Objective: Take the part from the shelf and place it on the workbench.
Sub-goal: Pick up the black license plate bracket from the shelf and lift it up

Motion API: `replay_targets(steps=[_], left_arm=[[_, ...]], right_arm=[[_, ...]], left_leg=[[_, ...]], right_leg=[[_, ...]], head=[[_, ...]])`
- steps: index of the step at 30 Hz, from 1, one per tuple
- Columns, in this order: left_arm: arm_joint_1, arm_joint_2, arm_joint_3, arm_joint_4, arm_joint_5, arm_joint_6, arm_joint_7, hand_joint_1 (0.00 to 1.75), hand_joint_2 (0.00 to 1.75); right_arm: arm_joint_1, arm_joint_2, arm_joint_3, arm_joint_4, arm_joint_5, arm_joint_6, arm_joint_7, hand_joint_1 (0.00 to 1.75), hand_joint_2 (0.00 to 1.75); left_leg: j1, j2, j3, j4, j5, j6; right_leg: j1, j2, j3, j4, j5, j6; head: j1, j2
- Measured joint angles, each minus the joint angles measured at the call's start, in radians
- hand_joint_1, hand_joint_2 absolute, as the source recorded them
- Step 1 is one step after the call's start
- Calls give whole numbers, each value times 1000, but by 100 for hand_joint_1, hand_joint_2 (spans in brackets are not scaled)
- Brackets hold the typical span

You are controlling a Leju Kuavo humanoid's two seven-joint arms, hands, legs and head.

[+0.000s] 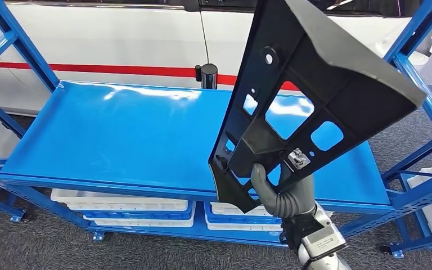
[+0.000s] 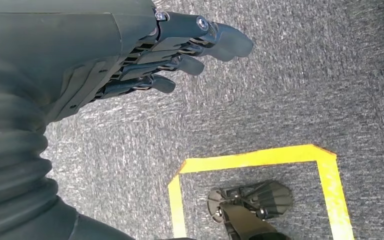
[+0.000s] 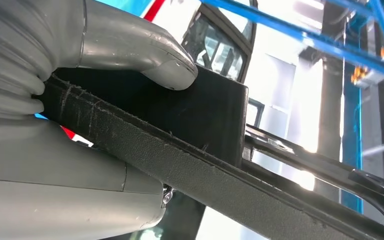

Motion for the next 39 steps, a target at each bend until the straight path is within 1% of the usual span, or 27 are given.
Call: replay_targets(steps=[1, 2, 5, 6, 8, 10, 11, 12, 13, 16, 17, 18, 20, 22, 23, 25, 26, 27, 28, 29, 31, 32, 33, 36, 37, 38, 39], left_arm=[[0, 1, 1, 0, 0, -1, 0, 0, 175], [0, 1, 2, 0, 0, -1, 0, 0, 175], [0, 2, 6, 0, 0, -1, 0, 0, 175], [0, 1, 7, 0, 0, -2, 0, 0, 175], [0, 1, 8, 0, -2, -3, 0, 0, 175], [0, 0, 8, 0, -5, -5, 0, 0, 175], [0, 0, 8, 0, -6, -5, 0, 0, 175], [0, 0, 8, 0, -6, -5, 0, 0, 175], [0, 0, 8, 0, -6, -5, 0, 0, 175], [-1, 0, 8, 0, -6, -5, 0, 0, 175], [-2, 0, 8, 0, -7, -5, 0, 0, 175], [-3, 0, 8, 0, -8, -5, 0, 0, 175], [-2, -1, 8, 0, -11, -5, 1, 0, 175], [-2, -1, 8, 0, -12, -5, 1, 0, 175], [-3, -1, 8, 0, -14, -5, 0, 0, 175], [-3, 0, 9, 0, -17, -6, -1, 0, 175], [-3, 0, 9, 0, -18, -6, -1, 0, 175], [-3, -1, 9, 0, -19, -6, -2, 0, 175], [-3, -1, 9, 0, -19, -7, -2, 0, 175], [-3, -2, 9, 0, -19, -7, -2, 0, 175], [-3, -4, 9, 0, -19, -7, -2, 0, 175], [-3, -5, 9, 0, -19, -7, -3, 0, 175], [-3, -5, 9, 0, -19, -7, -3, 0, 175], [-3, -6, 8, 0, -22, -7, -3, 0, 175], [-3, -6, 8, 0, -23, -7, -3, 0, 175], [-3, -6, 8, 0, -26, -7, -1, 0, 175], [-3, -6, 8, 0, -29, -7, 0, 0, 175]], right_arm=[[0, 5, -2, 0, 0, -8, 4, 166, 175], [1, 10, -4, 0, 0, -16, 8, 166, 175], [3, 21, -11, 1, -2, -33, 14, 166, 175], [4, 25, -13, 1, -2, -36, 14, 166, 175], [4, 31, -15, 1, -4, -38, 11, 166, 175], [5, 33, -16, 2, -7, -38, 6, 166, 175], [6, 33, -16, 2, -9, -38, 4, 166, 175], [8, 33, -16, 2, -9, -38, 3, 166, 175], [10, 33, -16, 2, -10, -38, 3, 166, 175], [11, 34, -17, 2, -12, -38, 2, 166, 175], [11, 34, -17, 2, -14, -36, 1, 166, 175], [11, 34, -17, 2, -17, -35, -1, 166, 175], [12, 35, -17, 2, -25, -31, -5, 166, 175], [14, 35, -19, 2, -31, -29, -10, 166, 175], [15, 35, -19, 2, -36, -26, -15, 166, 175], [20, 35, -21, 1, -47, -18, -25, 166, 175], [23, 35, -21, 1, -52, -14, -30, 166, 175], [25, 35, -22, 1, -55, -11, -32, 166, 175], [27, 34, -22, 1, -57, -9, -34, 166, 175], [28, 34, -22, 1, -58, -8, -34, 166, 175], [29, 35, -23, 1, -59, -7, -35, 166, 175], [29, 35, -23, 1, -59, -7, -36, 166, 175], [29, 36, -23, 1, -60, -5, -37, 166, 175], [29, 37, -25, 0, -65, 3, -46, 166, 175], [29, 38, -25, 0, -66, 7, -50, 166, 175], [29, 39, -25, -1, -66, 10, -55, 166, 175], [29, 39, -25, -1, -66, 13, -59, 166, 175]], left_leg=[[-1, -1, -1, 2, 0, -8], [-3, -1, -2, 2, 2, -16], [-1, -1, -6, -2, 10, -39], [2, -1, -9, 4, 3, -44], [6, -1, -36, 71, -47, -48], [6, -1, -89, 207, -124, -48], [6, -1, -111, 264, -147, -47], [6, -1, -117, 291, -153, -46], [6, -1, -104, 278, -141, -43], [3, -2, 9, 87, -66, -32], [1, -3, 34, 40, -54, -29], [-3, -4, 42, 19, -51, -26], [-11, -5, 37, 13, -44, -16], [-11, -3, 31, 6, -31, 0], [-9, -1, 26, 3, -23, 7], [-9, 1, 10, 3, -12, 15], [-9, 2, 2, 3, -7, 15], [-9, 3, -6, 3, -2, 15], [-9, 4, -13, 3, 3, 13], [-9, 4, -19, 3, 9, 11], [-10, 3, -27, 5, 18, 3], [-12, 3, -29, 5, 22, -2], [-14, 3, -30, 5, 25, -7], [-11, 3, -33, 4, 34, -27], [-9, 3, -39, 14, 22, -32], [-8, 2, -50, 44, -5, -36], [-6, 1, -68, 96, -45, -39]], right_leg=[[-1, 0, 28, -56, 21, 2], [-1, 0, 44, -92, 34, -2], [5, 4, 45, -103, 48, -29], [5, 4, 43, -103, 52, -36], [5, 3, 39, -105, 59, -52], [12, 2, 32, -105, 64, -65], [16, 2, 28, -104, 66, -69], [19, 2, 25, -104, 68, -72], [22, 2, 23, -104, 70, -73], [28, 4, 22, -102, 73, -69], [29, 4, 20, -101, 75, -65], [31, 3, 17, -100, 78, -61], [28, 3, 12, -102, 85, -49], [25, 2, -4, -83, 71, -42], [24, 2, -22, -47, 48, -44], [23, 2, -74, 76, -18, -49], [22, 2, -98, 137, -44, -49], [22, 2, -107, 171, -57, -44], [21, 2, -97, 167, -56, -37], [21, 1, -64, 121, -41, -29], [20, -2, 27, -26, -4, -18], [21, -2, 58, -81, 10, -20], [23, -3, 72, -110, 17, -25], [24, -2, 68, -118, 32, -48], [22, -3, 68, -119, 38, -57], [18, -4, 67, -121, 45, -67], [16, -5, 65, -122, 51, -73]], head=[[1, 0], [1, 0], [-2, 0], [-2, 0], [-4, 0], [-5, 0], [-5, 0], [-5, 0], [-5, 0], [-4, 0], [-4, 0], [-3, 0], [-3, 0], [-2, 0], [0, 0], [3, 0], [4, 0], [4, 0], [4, 0], [4, 0], [4, 0], [4, 0], [3, 0], [2, 0], [2, 0], [1, 0], [-1, 0]])
